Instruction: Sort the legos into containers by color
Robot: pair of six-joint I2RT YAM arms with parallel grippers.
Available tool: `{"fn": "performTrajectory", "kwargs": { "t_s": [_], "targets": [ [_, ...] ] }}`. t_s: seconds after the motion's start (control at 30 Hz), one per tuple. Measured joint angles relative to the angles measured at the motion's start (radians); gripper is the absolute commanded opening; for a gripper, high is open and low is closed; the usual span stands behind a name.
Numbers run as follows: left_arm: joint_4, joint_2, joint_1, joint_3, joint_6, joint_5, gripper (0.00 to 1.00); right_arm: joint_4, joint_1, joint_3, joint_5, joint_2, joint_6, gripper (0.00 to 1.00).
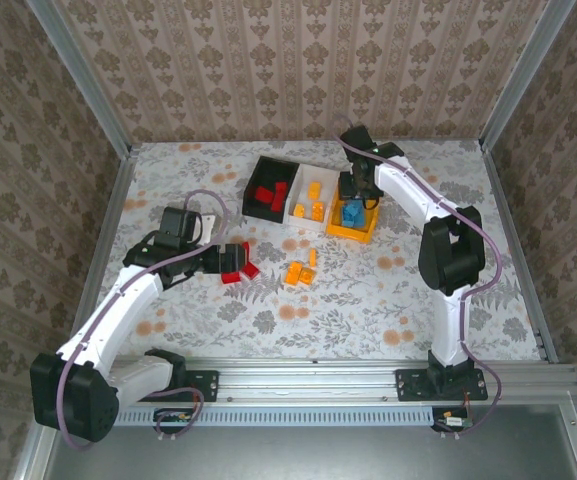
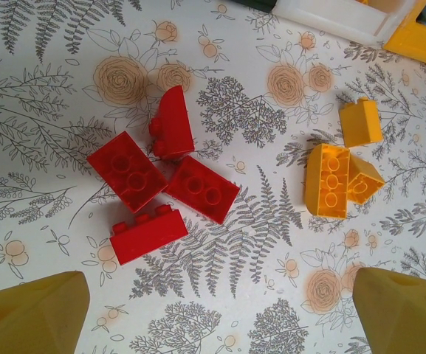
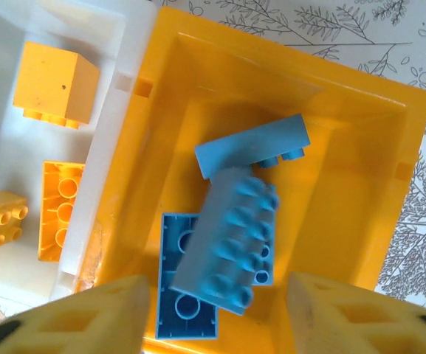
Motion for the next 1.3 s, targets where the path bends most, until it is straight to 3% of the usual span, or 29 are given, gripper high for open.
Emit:
{"fn": "performTrajectory", "kwargs": {
  "t_s": [0.27,0.4,0.7,1.0,1.3],
  "targets": [
    [0.0,0.0,0.008,0.0,0.0,0.007,0.95,-0.004,0.002,-0.006,-0.006,-0.009,-0.001,0.65],
    [0.001,0.002,0.012,0.0,0.0,0.007,0.95,0.003,0.02,-0.096,-0.039,-0.097,0.026,0.65],
    [0.005,0.003,0.019,-0.005,0.0,0.02,0.96,0.063,0.198,-0.396,-0.118,-0.322,0.137,0.65],
    [0.005,0.004,0.024,-0.006,0.0,0.029,0.96,0.128,0.324,-0.476,-0.149,-0.23,0.216,0.63],
    [0.005,0.004,0.024,-0.007,0.0,0.029,0.97,0.145,0.338,-0.419,-0.152,-0.106,0.235,0.54]
  ]
}}
